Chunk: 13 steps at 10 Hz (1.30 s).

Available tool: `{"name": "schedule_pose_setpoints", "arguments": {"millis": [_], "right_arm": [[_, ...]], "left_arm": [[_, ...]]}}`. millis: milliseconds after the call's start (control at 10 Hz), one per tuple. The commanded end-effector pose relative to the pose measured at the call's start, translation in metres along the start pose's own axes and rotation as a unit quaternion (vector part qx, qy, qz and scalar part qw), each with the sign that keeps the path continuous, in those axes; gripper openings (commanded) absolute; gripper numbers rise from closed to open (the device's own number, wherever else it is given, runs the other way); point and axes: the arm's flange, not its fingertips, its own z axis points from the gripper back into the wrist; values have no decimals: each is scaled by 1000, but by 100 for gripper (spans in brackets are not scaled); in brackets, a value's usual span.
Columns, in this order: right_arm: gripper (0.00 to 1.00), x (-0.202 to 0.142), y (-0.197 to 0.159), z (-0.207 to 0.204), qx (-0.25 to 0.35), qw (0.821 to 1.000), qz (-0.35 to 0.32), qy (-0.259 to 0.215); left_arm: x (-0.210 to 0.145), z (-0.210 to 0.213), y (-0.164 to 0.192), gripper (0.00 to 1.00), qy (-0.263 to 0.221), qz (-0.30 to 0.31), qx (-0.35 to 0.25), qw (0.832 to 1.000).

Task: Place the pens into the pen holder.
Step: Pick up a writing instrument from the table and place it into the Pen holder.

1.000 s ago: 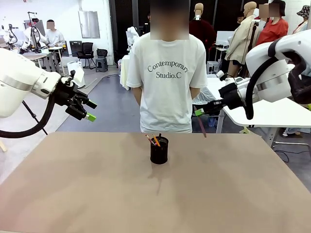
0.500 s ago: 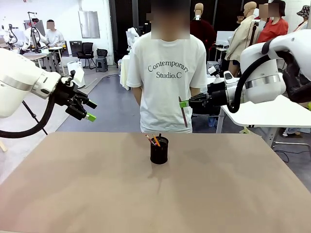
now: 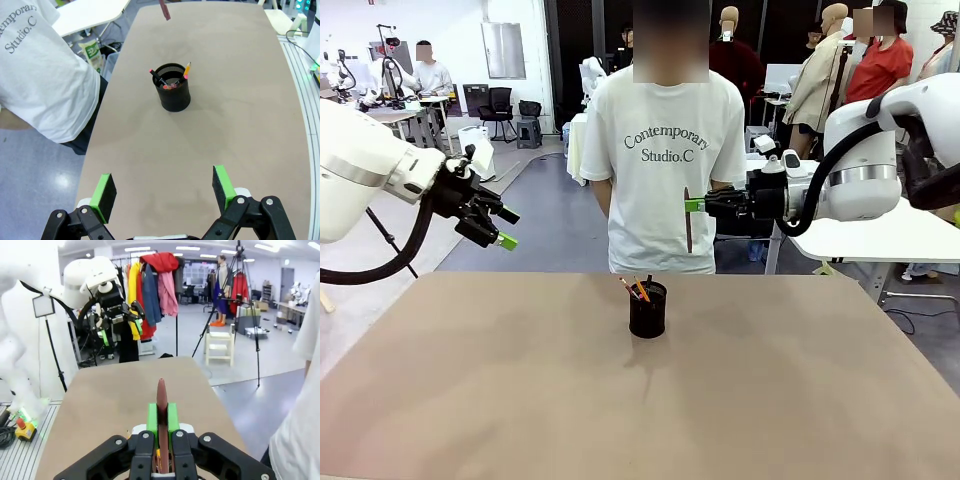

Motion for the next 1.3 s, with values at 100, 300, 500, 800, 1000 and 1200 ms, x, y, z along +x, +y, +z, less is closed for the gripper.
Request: {"name": "schedule_pose_setpoints", "arguments": {"millis": [100, 300, 500, 800, 1000, 1200], "right_arm": [[0, 6, 1, -3, -14, 1000, 21, 11], [0, 2, 0, 0, -4, 1000, 5, 3], [0, -18, 2, -20, 28, 999, 16, -11], [0, -38, 2, -44, 54, 998, 20, -11], [0, -54, 4, -53, 43, 999, 21, -19], [0, -65, -1, -62, 38, 998, 51, -8]], "left_arm": [[1, 3, -1, 100, 1, 4, 3, 1000], [1, 3, -1, 100, 1, 4, 3, 1000], [1, 3, -1, 100, 1, 4, 3, 1000], [1, 3, -1, 100, 1, 4, 3, 1000], [1, 3, -1, 100, 1, 4, 3, 1000], [1, 3, -1, 100, 1, 4, 3, 1000]]}}
